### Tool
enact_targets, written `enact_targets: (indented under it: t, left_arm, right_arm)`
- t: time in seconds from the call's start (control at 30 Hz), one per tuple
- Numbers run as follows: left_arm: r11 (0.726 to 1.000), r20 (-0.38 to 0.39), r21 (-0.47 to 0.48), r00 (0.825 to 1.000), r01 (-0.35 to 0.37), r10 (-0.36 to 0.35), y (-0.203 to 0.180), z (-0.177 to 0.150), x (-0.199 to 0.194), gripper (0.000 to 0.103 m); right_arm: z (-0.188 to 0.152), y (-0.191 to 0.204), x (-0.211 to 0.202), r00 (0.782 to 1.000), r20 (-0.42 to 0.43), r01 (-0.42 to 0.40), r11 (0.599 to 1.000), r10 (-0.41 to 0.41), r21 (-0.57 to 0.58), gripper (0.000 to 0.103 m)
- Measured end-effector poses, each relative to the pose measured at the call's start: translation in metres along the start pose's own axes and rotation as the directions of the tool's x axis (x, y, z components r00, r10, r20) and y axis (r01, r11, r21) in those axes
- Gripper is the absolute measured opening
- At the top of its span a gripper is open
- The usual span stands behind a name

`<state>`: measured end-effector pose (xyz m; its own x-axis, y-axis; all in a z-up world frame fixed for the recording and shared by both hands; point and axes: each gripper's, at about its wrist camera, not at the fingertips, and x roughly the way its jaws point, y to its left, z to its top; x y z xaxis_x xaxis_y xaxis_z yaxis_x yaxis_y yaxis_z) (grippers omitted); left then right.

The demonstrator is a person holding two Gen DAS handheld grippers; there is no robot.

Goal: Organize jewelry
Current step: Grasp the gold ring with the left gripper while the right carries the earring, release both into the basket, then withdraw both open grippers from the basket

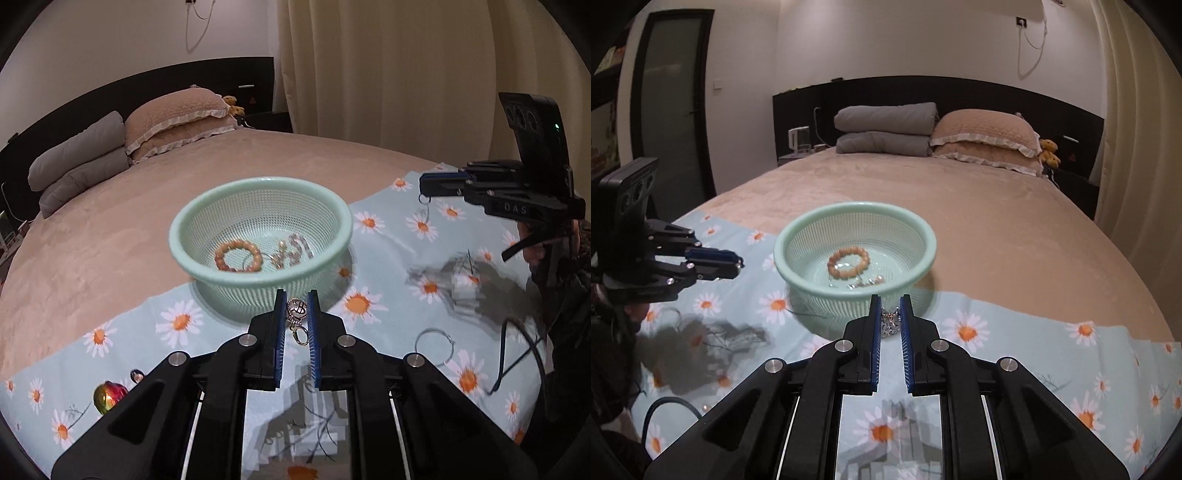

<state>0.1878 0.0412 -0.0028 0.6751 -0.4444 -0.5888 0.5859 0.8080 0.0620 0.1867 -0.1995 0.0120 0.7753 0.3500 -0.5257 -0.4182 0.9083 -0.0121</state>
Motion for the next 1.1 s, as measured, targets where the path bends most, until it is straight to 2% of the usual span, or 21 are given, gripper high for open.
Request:
enact_targets:
  t: [0.13,0.2,0.3,0.4,0.47,0.5,0.53,0.57,0.6,0.63,0.67,0.73,0.77,0.83,0.9,1.1]
  left_arm:
    - [0.998,-0.011,-0.027,0.998,-0.058,0.058,0.005,0.026,0.021,0.012]
    - [0.998,-0.029,-0.015,0.997,-0.068,0.067,0.002,0.033,0.034,0.012]
    - [0.996,-0.03,0.0,0.996,-0.086,0.086,-0.003,0.037,0.047,0.012]
    - [0.994,-0.075,-0.004,0.991,-0.113,0.113,-0.003,0.034,0.058,0.012]
    - [0.992,-0.073,-0.015,0.99,-0.124,0.122,0.0,0.032,0.06,0.013]
    - [0.992,-0.061,-0.021,0.991,-0.121,0.119,0.002,0.03,0.058,0.017]
    - [0.992,-0.043,-0.033,0.992,-0.122,0.121,0.003,0.029,0.055,0.035]
    - [0.99,-0.025,-0.044,0.991,-0.134,0.133,0.004,0.027,0.051,0.06]
    - [0.988,-0.002,-0.048,0.989,-0.15,0.15,0.004,0.026,0.047,0.067]
    - [0.985,0.018,-0.046,0.986,-0.164,0.165,0.003,0.023,0.042,0.072]
    - [0.985,0.022,-0.042,0.985,-0.17,0.171,0.002,0.02,0.037,0.075]
    - [0.986,0.023,-0.036,0.986,-0.163,0.164,-0.001,0.014,0.028,0.081]
    - [0.988,0.023,-0.032,0.988,-0.15,0.151,-0.004,0.009,0.024,0.085]
    - [0.992,0.023,-0.015,0.992,-0.126,0.126,-0.011,0.003,0.016,0.088]
    - [0.995,0.01,0.016,0.995,-0.101,0.101,-0.019,-0.005,0.01,0.09]
    - [0.995,-0.07,0.091,0.997,-0.038,0.045,-0.041,-0.035,0.007,0.093]
  right_arm:
    - [0.023,0.017,0.03,1.0,0.01,-0.006,0.999,0.007,-0.044,0.01]
    - [0.029,0.024,0.047,0.999,-0.003,0.039,0.997,-0.039,-0.064,0.01]
    - [0.034,0.023,0.066,1.0,-0.027,-0.001,1.0,0.001,-0.006,0.01]
    - [0.033,0.021,0.079,0.999,-0.046,0.006,1.0,-0.005,0.017,0.011]
    - [0.032,0.017,0.082,0.999,-0.053,0.006,0.999,-0.003,0.044,0.011]
    - [0.031,0.015,0.084,0.998,-0.059,0.019,0.998,-0.015,0.057,0.011]
    - [0.03,0.013,0.085,0.998,-0.067,0.022,0.997,-0.017,0.071,0.012]
    - [0.029,0.01,0.086,0.997,-0.075,0.016,0.996,-0.009,0.087,0.017]
    - [0.028,0.007,0.087,0.997,-0.079,0.014,0.995,-0.005,0.103,0.029]
    - [0.027,0.006,0.087,0.997,-0.078,0.017,0.993,-0.008,0.113,0.036]
    - [0.025,0.004,0.085,0.997,-0.069,0.024,0.993,-0.016,0.119,0.047]
    - [0.021,0.002,0.081,0.998,-0.061,0.04,0.992,-0.033,0.121,0.057]
    - [0.019,0.001,0.079,0.997,-0.06,0.046,0.991,-0.038,0.122,0.066]
    - [0.015,0.0,0.075,0.997,-0.056,0.054,0.991,-0.047,0.123,0.077]
    - [0.011,0.0,0.073,0.997,-0.066,0.058,0.992,-0.051,0.111,0.082]
    - [-0.003,0.003,0.064,0.992,-0.101,0.078,0.994,-0.071,0.072,0.084]
